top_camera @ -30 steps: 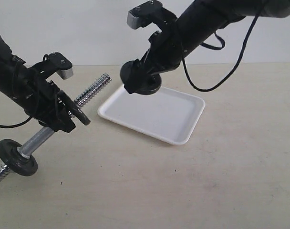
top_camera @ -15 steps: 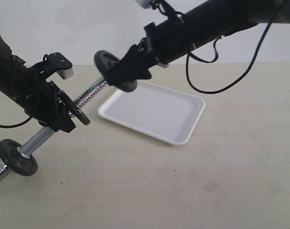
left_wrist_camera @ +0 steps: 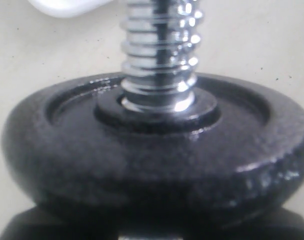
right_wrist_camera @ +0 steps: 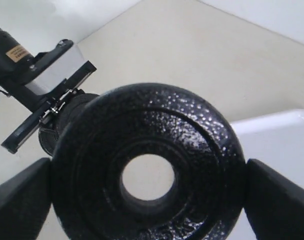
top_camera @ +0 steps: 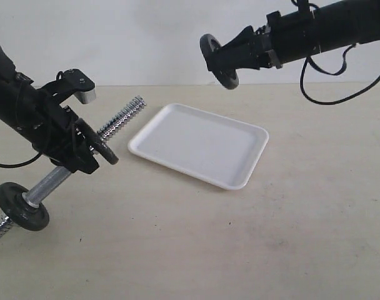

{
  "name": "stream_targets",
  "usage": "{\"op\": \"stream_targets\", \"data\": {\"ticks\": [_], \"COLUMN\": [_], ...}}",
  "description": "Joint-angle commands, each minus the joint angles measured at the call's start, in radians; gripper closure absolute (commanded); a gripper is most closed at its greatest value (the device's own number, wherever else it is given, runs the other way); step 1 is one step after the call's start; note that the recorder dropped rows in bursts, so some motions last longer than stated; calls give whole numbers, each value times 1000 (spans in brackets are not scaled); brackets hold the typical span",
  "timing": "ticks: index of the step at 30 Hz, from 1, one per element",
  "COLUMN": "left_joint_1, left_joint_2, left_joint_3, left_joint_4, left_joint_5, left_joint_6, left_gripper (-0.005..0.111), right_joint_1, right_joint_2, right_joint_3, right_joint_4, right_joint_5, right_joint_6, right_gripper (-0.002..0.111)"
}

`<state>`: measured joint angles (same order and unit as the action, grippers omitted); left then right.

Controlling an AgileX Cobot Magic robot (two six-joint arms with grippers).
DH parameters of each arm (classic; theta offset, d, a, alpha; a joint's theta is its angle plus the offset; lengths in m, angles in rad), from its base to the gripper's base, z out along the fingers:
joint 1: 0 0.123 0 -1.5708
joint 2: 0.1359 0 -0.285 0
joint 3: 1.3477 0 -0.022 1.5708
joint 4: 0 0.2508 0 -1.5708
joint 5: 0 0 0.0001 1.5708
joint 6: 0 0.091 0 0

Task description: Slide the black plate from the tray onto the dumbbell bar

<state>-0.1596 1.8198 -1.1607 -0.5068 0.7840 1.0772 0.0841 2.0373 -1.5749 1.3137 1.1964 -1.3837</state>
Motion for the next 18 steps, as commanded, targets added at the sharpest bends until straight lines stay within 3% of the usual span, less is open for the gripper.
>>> {"op": "stream_targets", "data": {"ticks": [1, 18], "left_joint_1": [-3, -5], "left_joint_2": [-53, -51], "left_joint_3": [-20, 0], "left_joint_4": [-88, -219], "left_joint_5": [-2, 31], "left_joint_6": [-6, 135], "left_gripper": [102, 102], "right_joint_1": [-3, 149], "right_joint_2": [54, 66], "right_joint_3": [-6, -8], "right_joint_4": [79, 132], "right_joint_5": [25, 25], "right_joint_6": [34, 39], "right_gripper": [109, 109]}}
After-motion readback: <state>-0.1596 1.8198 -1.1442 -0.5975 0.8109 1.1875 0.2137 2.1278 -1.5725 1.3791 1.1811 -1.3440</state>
